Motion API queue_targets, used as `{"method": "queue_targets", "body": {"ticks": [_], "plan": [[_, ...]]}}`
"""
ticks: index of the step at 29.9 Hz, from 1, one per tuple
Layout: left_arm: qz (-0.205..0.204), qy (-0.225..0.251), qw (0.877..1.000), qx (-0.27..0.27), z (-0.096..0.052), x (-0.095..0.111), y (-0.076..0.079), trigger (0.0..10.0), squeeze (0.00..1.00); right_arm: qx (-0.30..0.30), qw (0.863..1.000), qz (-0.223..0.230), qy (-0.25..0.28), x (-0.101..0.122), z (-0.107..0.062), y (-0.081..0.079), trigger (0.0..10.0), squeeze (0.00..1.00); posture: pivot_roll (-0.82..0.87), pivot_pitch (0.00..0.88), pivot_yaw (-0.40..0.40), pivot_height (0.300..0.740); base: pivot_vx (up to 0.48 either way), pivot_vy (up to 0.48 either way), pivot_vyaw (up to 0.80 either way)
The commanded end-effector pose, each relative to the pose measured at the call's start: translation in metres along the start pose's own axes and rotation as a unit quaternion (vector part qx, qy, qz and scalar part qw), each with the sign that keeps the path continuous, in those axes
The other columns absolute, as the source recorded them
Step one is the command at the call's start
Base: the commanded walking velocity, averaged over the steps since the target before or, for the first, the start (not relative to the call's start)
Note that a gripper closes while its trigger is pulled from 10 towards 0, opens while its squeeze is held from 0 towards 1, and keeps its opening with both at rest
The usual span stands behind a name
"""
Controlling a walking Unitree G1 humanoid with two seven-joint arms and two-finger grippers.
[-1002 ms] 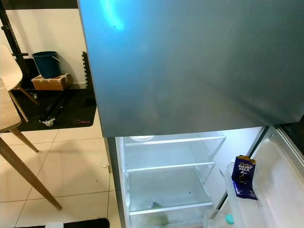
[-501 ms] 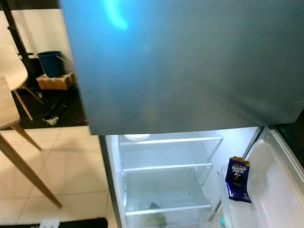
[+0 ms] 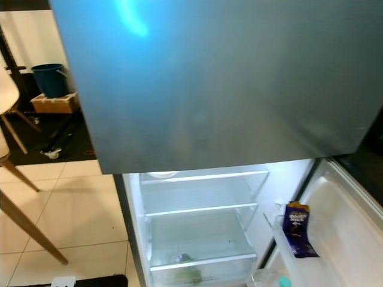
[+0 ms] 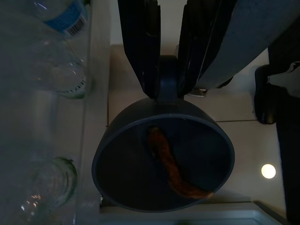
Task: Restocking fridge
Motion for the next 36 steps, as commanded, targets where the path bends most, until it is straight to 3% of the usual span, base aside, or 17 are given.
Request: {"method": "queue_targets", "body": {"ticks": [1,14,21,29,36], "plan": [[-0.003,-0.004,1.0,0.007,-0.001,-0.005,-0.005,10.0,0.0,-0.004,1.0,0.002,-0.006,-0.005,-0.001,0.004,10.0,0.0,-0.05,0.101,0.029,0.74,0.0,0.0,0.0],[0.002,0.001,1.0,0.002,0.0,-0.001,-0.001,10.0,0.0,-0.008,1.0,-0.001,-0.001,-0.01,-0.003,0.01,10.0,0.0,-0.05,0.093,0.018,0.74,0.0,0.0,0.0],[0.005,-0.001,1.0,0.004,-0.001,-0.004,-0.002,10.0,0.0,-0.041,0.999,-0.021,0.007,-0.006,-0.005,0.024,10.0,0.0,-0.05,0.101,0.008,0.74,0.0,0.0,0.0],[0.002,-0.001,1.0,0.005,-0.001,-0.004,-0.003,10.0,0.0,-0.082,0.995,-0.039,0.035,0.013,-0.005,0.043,10.0,0.0,-0.05,0.102,0.004,0.74,0.0,0.0,0.0],[0.001,0.0,1.0,0.004,-0.001,-0.004,-0.001,10.0,0.0,-0.091,0.994,-0.042,0.045,0.022,-0.005,0.044,10.0,0.0,-0.05,0.102,0.003,0.74,0.0,0.0,0.0]]}}
Point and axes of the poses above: a point about 5 cm out from each wrist's last joint towards the gripper, its own z axis pointing out of the wrist towards the gripper, its own x axis along the axis of the wrist's last joint, y = z × x, the point moved 4 cm from there along z, pointing out of the wrist towards the gripper, and after that the axes turned 4 degrees about z, right-handed, at the moved point
